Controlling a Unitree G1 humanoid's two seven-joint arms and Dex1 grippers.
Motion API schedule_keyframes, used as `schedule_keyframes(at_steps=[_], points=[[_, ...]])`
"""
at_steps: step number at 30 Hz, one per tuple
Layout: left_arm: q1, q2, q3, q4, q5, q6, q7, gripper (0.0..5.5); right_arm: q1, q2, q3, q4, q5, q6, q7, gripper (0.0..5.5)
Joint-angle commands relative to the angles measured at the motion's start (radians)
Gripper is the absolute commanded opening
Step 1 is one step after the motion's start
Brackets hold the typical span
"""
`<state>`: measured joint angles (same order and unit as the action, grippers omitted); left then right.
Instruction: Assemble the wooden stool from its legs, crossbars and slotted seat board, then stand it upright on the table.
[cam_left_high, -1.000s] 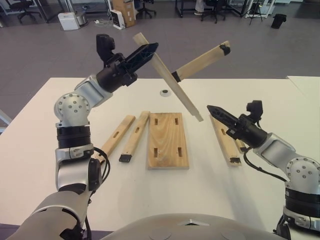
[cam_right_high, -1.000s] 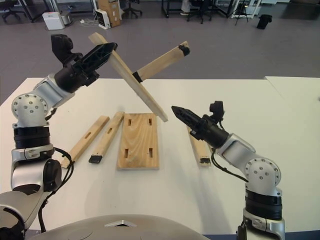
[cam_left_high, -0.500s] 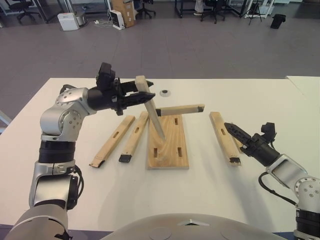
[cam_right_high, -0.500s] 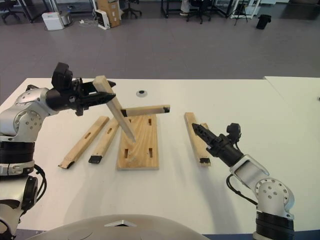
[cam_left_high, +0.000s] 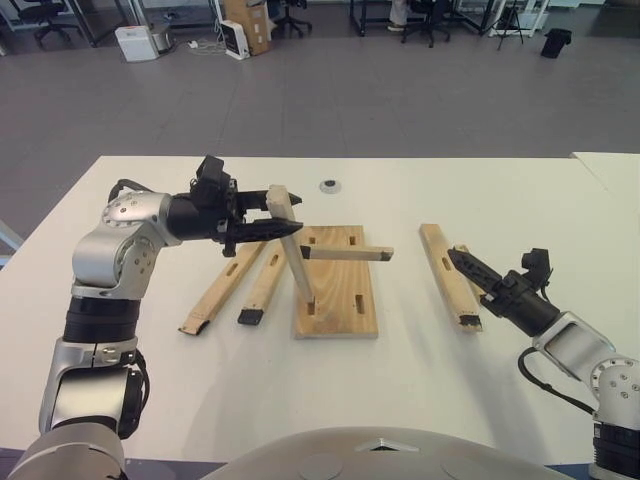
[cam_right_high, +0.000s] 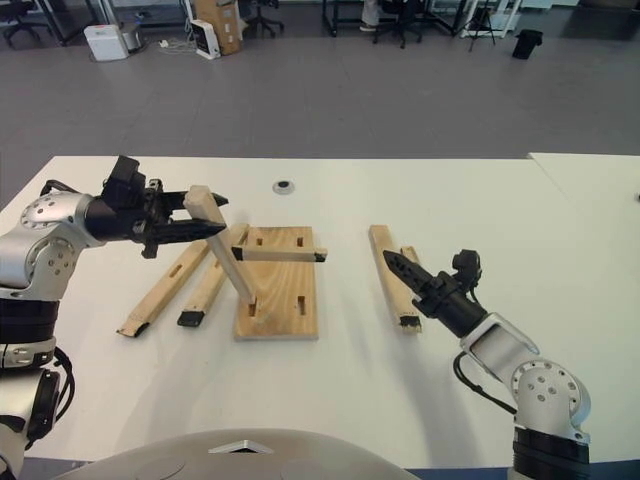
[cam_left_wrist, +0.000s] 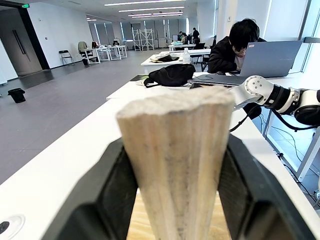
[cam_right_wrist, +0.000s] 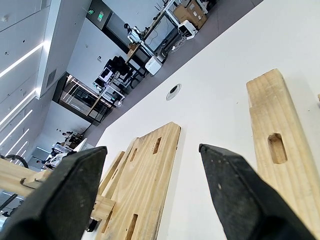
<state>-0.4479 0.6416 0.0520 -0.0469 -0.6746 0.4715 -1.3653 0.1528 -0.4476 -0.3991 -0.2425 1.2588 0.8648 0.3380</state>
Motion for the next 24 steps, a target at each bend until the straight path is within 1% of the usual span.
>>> schedule_keyframes(at_steps=[1,6,9,12,18,22,24], points=[[0.041,0.025,0.030,-0.072,-0.039,0.039,0.021,2.06,0.000,0.028,0.023,-0.011,-0.005,0.006,-0.002,3.44],[0.087,0.015,0.024,-0.103,-0.039,0.043,0.031,2.06,-0.001,0.029,0.046,-0.005,-0.035,0.002,0.005,3.44],[0.116,0.014,0.006,-0.066,0.003,-0.004,0.016,2.06,-0.013,0.040,0.071,-0.005,-0.051,0.001,0.004,3.44],[0.129,0.020,-0.019,-0.003,0.055,-0.063,-0.002,2.06,-0.016,0.034,0.071,-0.002,-0.058,0.005,0.010,3.44],[0.114,0.015,-0.100,0.069,0.123,-0.192,-0.047,2.06,-0.039,0.033,0.087,0.005,-0.066,0.009,0.013,3.44],[0.223,0.064,-0.175,0.045,0.205,-0.329,-0.110,2.06,-0.022,0.040,0.091,-0.004,-0.078,0.000,0.012,3.44],[0.280,0.080,-0.210,0.061,0.244,-0.381,-0.106,2.06,-0.029,0.041,0.102,-0.021,-0.092,-0.002,0.005,3.44]])
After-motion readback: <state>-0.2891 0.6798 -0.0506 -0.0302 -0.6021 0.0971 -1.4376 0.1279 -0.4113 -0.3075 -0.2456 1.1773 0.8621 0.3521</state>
